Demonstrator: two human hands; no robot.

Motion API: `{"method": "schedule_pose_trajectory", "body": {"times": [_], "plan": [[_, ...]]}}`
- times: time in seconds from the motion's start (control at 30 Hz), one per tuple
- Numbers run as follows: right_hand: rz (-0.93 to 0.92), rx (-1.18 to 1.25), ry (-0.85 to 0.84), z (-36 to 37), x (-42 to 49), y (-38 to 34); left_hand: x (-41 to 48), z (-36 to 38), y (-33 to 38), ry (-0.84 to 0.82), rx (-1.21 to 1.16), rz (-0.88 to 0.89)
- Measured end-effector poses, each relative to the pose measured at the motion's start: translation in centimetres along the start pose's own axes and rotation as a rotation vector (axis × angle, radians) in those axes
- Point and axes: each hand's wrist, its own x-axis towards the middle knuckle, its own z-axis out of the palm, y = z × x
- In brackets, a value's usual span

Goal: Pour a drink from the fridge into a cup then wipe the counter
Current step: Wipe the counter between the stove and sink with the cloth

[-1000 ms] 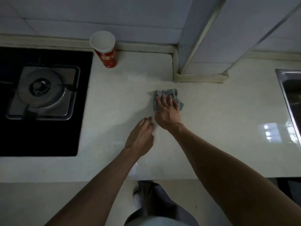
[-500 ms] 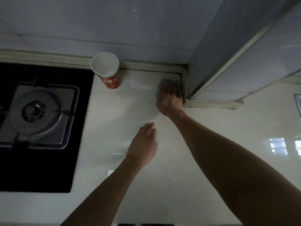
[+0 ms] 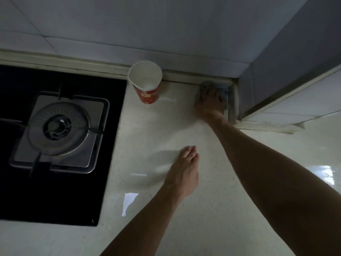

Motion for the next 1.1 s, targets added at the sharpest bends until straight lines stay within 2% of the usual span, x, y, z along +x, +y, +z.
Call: {"method": "schedule_pose_trajectory", "body": {"times": [0.27,0.37,0.47,0.5,0.63,0.77,0.83,0.87,0.97,1.1], "plan": [[-0.396,0.086,-0.053,0.5,-4.1,-4.7,0.4,-0.2,-0.4,0.016,-0.052,0.001],[-0.588,0.14,-0.054,1.0,-5.5,-2.1,0.3,-0.4,-0.5,0.034,-0.083,0.014],[-0.702,0.092,0.038,1.2,-5.8,2.6,0.2,-0.4,-0.8,0.016,-0.082,0.029],[-0.672,0.086,0.069,1.1,-5.6,4.0,0.2,-0.4,-0.9,0.015,-0.089,0.027],[-0.363,0.076,0.059,1.5,-4.6,5.4,0.1,-0.3,-0.6,0.039,-0.095,0.026],[0.001,0.108,0.04,1.4,-3.3,0.0,0.0,0.0,-0.6,0.055,-0.081,0.018],[0.083,0.157,0.006,1.3,-2.9,-2.9,0.1,-0.1,-0.5,0.044,-0.082,0.011],[0.04,0.181,0.0,1.3,-2.9,-4.1,0.1,-0.2,-0.4,0.044,-0.083,0.006],[-0.245,0.176,-0.008,1.6,-4.6,-5.8,-0.2,-0.3,-0.5,0.06,-0.119,-0.013],[-0.569,0.134,-0.02,1.4,-7.5,-2.3,-0.5,-0.2,-0.8,0.029,-0.111,-0.003]]}}
